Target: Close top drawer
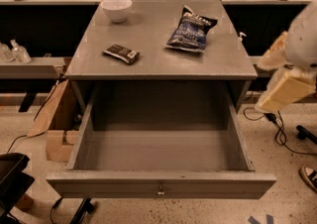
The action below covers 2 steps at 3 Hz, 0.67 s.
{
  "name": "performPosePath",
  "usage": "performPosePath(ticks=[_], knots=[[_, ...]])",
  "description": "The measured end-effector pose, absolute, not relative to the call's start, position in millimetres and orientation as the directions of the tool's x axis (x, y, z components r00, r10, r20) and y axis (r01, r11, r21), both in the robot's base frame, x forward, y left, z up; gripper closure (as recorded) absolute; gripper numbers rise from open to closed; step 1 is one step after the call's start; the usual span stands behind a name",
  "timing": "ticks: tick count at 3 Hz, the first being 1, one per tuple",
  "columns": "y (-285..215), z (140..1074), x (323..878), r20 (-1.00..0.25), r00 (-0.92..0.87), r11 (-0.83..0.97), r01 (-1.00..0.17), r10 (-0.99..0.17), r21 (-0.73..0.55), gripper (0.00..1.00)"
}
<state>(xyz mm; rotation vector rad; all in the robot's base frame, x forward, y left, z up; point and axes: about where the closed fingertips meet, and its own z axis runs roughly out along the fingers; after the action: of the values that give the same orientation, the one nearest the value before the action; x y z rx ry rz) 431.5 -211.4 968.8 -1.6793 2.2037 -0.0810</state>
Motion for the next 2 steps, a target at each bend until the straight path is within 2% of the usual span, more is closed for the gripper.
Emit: performPosePath(ticks=[2], knots=[[-218, 860, 386, -0.391, -0.331, 0.432, -0.878, -0.859, -0.206, 0.86]])
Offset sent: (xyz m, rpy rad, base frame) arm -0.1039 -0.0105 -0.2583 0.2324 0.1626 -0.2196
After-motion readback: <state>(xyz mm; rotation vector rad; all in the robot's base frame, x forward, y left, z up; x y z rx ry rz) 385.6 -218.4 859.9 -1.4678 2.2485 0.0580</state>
